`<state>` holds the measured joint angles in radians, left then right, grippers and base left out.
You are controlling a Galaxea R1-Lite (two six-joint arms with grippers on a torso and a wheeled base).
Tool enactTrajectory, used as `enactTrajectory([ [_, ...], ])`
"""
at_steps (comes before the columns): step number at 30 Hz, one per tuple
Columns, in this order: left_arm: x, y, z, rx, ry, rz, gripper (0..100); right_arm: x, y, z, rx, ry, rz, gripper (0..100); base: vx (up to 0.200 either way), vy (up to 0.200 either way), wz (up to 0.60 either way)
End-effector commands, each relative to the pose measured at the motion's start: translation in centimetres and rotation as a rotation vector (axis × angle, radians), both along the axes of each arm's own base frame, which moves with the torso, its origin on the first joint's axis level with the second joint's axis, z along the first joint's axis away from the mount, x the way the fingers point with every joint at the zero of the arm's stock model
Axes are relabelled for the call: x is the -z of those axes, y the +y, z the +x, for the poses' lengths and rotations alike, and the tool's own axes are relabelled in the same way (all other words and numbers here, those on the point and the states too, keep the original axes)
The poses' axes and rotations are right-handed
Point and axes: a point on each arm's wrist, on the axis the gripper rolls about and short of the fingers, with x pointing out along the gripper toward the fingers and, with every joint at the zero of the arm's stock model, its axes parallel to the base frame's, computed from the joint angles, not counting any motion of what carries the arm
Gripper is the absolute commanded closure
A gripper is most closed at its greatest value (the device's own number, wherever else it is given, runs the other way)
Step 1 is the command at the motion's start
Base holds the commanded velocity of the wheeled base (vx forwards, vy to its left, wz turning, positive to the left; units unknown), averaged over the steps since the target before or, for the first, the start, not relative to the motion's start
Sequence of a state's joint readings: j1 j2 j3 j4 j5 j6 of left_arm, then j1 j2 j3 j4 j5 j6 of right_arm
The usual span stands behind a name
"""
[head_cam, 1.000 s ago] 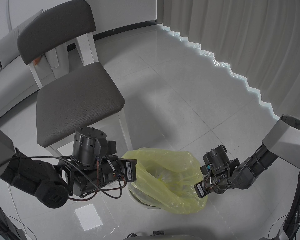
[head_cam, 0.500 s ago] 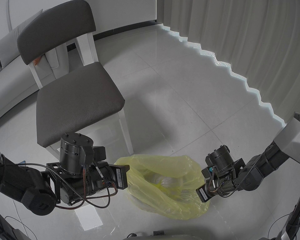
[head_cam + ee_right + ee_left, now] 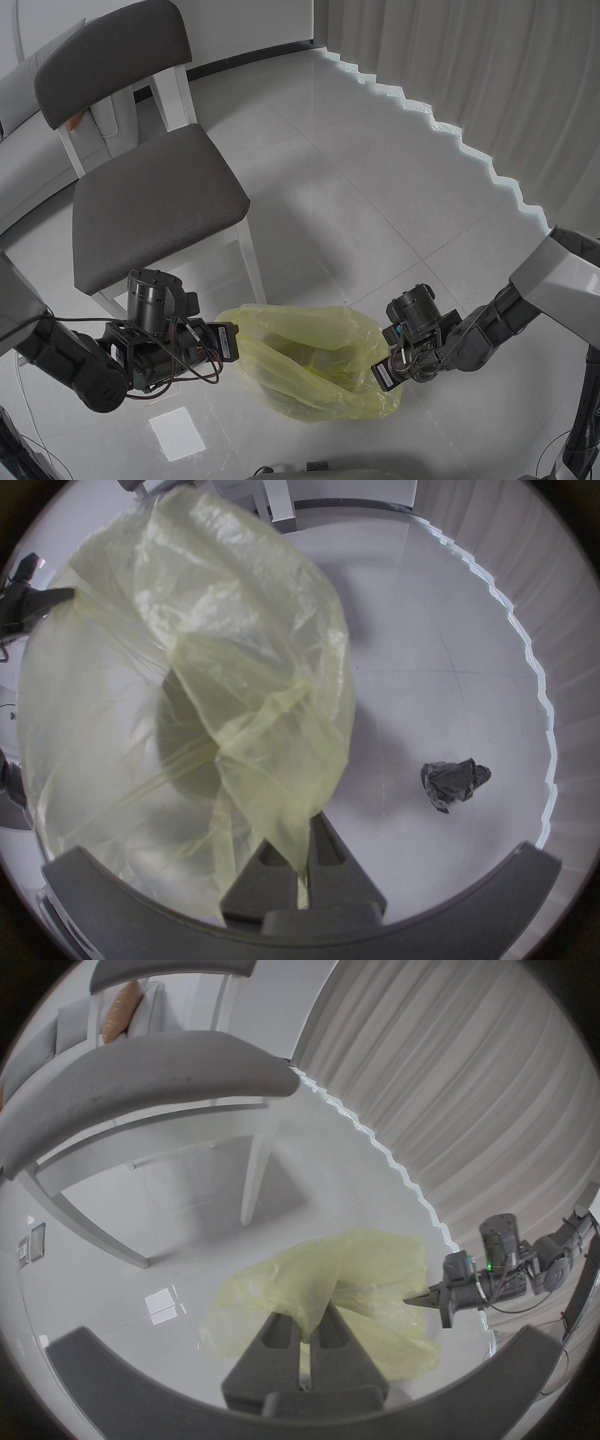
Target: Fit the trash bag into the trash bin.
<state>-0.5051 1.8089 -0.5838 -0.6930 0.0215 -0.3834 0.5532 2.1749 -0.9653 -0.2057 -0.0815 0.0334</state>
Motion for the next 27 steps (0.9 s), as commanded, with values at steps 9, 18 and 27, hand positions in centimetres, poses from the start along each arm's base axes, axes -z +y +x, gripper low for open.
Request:
enactTrajectory([
  [9, 7.3, 1.4, 3.9, -0.038, 0.047, 0.045, 100, 1.5, 1.7, 2.4, 0.001, -0.017, 0.001, 100, 0.000, 0.000, 0.00],
  [18, 6.9, 2.5, 1.7, -0.040, 0.075, 0.053, 100, 2.4, 0.8, 1.4, 0.011, 0.041, -0.040, 100, 0.000, 0.000, 0.00],
  [27, 7.5, 1.7, 4.7, -0.043, 0.044, 0.032, 100, 1.4, 0.2, 3.7, 0.061, -0.016, -0.014, 100, 0.000, 0.000, 0.00],
])
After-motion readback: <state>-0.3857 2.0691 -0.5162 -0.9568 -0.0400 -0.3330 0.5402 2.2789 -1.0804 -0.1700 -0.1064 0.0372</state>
